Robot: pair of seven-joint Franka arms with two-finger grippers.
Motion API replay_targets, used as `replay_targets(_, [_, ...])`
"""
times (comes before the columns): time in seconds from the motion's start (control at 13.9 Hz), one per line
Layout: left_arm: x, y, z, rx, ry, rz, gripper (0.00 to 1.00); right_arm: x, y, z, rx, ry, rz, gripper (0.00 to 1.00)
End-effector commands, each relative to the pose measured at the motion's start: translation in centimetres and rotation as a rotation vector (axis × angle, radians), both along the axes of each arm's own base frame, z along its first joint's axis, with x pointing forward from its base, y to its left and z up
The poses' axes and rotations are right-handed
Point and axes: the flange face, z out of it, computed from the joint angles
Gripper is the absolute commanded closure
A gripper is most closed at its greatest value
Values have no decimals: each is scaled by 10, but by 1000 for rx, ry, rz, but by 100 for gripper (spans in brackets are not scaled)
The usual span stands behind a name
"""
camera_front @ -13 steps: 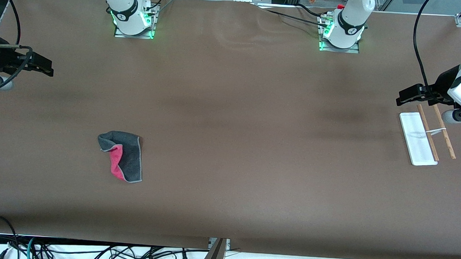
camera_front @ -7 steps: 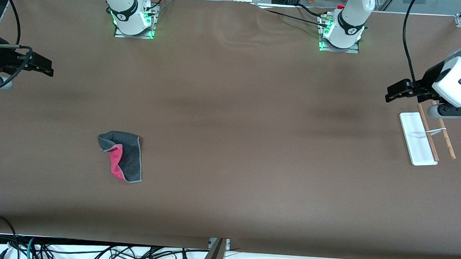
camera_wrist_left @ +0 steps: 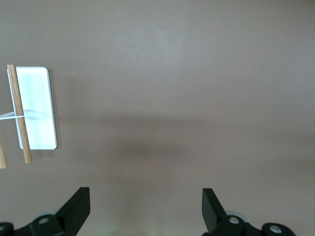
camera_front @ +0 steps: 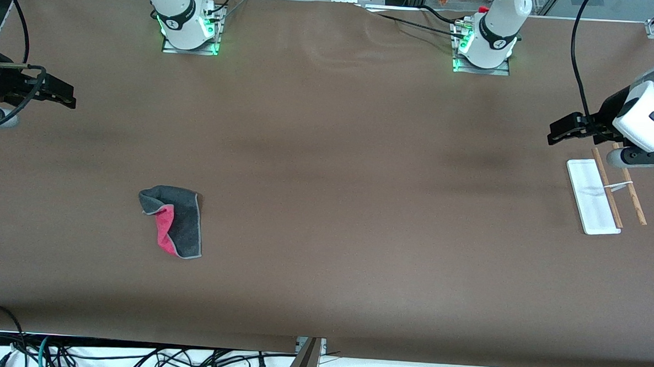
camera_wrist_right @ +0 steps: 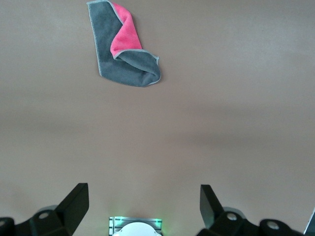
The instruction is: Pass towel and hang on rack
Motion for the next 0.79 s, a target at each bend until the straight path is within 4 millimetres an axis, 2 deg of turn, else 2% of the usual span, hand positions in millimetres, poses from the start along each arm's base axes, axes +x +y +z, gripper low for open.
replay_targets(0.0, [-3, 4, 3, 21, -1, -5, 0, 2, 0, 3, 7, -8, 11, 0])
replay_targets(0.58, [2, 13, -2, 6, 9, 7, 0, 3, 0, 1, 6, -7, 13, 0])
replay_targets(0.72, [2, 14, -3, 5, 10, 8, 0, 9, 0, -5, 7, -14, 14, 0])
